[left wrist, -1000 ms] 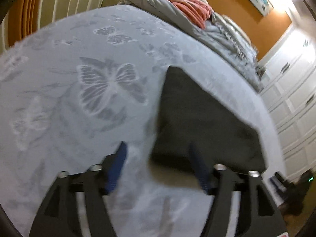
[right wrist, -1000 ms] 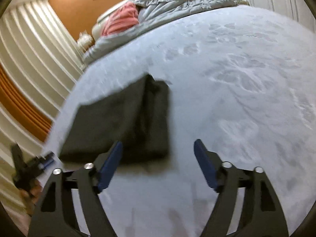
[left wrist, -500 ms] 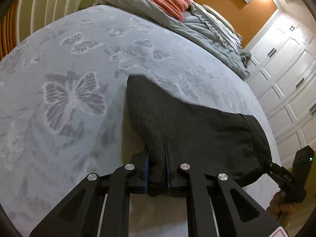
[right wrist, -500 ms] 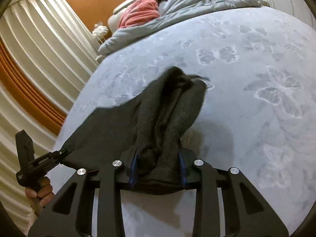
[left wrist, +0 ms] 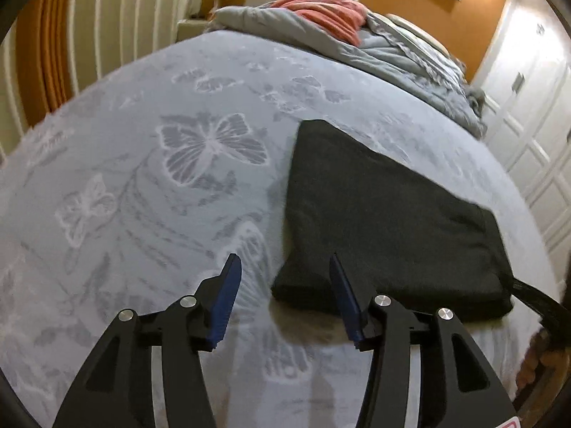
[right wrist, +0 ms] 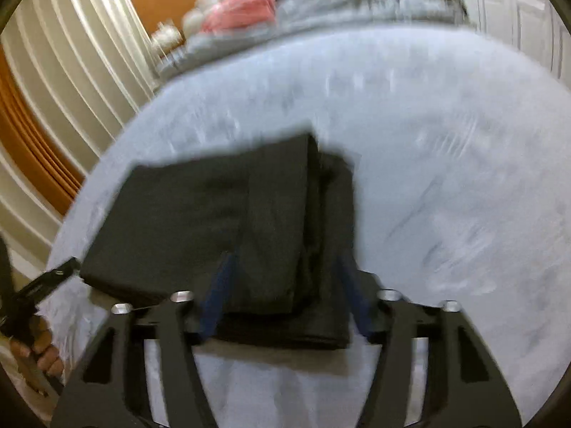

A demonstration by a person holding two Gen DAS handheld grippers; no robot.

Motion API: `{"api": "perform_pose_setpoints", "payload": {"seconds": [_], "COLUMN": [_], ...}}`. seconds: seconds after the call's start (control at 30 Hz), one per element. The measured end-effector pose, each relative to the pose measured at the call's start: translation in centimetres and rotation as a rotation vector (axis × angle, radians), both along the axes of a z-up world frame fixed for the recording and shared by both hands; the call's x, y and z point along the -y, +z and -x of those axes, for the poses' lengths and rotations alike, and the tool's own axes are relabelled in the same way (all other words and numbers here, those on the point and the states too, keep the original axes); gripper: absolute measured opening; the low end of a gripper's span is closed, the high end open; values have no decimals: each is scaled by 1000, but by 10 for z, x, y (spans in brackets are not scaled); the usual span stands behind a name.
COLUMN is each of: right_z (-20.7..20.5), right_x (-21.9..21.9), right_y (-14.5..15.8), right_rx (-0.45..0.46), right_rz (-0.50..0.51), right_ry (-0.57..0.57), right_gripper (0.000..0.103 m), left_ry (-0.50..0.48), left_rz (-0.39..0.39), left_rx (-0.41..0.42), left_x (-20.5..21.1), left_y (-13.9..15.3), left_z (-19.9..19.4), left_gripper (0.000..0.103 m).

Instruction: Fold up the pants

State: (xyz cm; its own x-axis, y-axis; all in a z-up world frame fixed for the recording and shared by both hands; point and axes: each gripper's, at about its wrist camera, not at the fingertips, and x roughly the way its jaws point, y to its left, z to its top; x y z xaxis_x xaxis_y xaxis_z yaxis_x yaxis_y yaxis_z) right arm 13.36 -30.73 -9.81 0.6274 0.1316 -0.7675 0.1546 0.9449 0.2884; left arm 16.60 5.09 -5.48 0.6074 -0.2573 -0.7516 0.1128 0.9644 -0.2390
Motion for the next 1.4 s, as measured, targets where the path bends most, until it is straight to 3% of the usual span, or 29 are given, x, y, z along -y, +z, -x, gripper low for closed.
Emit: {"api": "perform_pose_setpoints", "payload": {"seconds": [0.03, 0.07, 0.1, 0.2, 0.27, 0.33, 0.4, 0.47, 0.53, 0.63, 0.73, 0.83, 1.0, 1.07, 1.17, 1.27, 1.37, 1.4], "right_z": [-4, -4, -2, 20, 27, 21, 24, 31, 38, 34, 24, 6, -25, -35, -46, -53, -52, -51], "right_x": [-6, -12, -18, -19, -15, -8, -5, -4, 1, 13, 39, 69, 100, 100, 94, 94, 88, 86], "right_y": [-5, -1, 9, 45, 35, 4, 3, 20, 29, 32, 40, 34, 17, 13, 10, 9, 15, 16], "right_rx": [9, 25, 47, 164, 136, 11, 34, 67, 104, 128, 156, 139, 120, 102, 72, 72, 111, 126], "right_rz": [34, 65, 85, 64, 95, 137, 121, 88, 76, 99, 68, 41, -109, -69, 62, 39, 49, 79], "right_ry": [2, 9, 29, 37, 20, -2, -21, -51, -75, -120, -171, -228, -102, -9, 130, 238, 334, 340], "right_gripper": [33, 13, 11, 11, 11, 18, 25, 26, 38, 38, 32, 22, 20, 23, 23, 24, 64, 65], "left_ry": [-6, -22, -34, -63, -67, -59, -52, -48, -40, -23, -28, -158, -418, -521, -600, -626, -652, -649], "left_rz": [-6, -9, -12, -3, 3, 9, 25, 79, 137, 220, 240, 199, 123, 85, 71, 57, 68, 73], "left_rx": [7, 8, 7, 2, 4, 2, -20, -40, -55, -64, -35, 25, 79, 82, 50, 29, 7, -5], "left_x": [3, 7, 10, 15, 16, 17, 16, 11, 6, -2, -2, 24, 108, 147, 186, 213, 236, 244], "left_y": [1, -1, -1, -6, -7, -9, -14, -14, -13, -10, -2, 16, 37, 36, 24, 11, 0, -4], "left_z": [6, 7, 11, 15, 16, 16, 13, 12, 9, 6, 9, 21, 44, 56, 65, 64, 56, 52], "left_gripper": [52, 53, 53, 56, 59, 59, 60, 60, 64, 67, 67, 67, 78, 80, 80, 80, 80, 80]}}
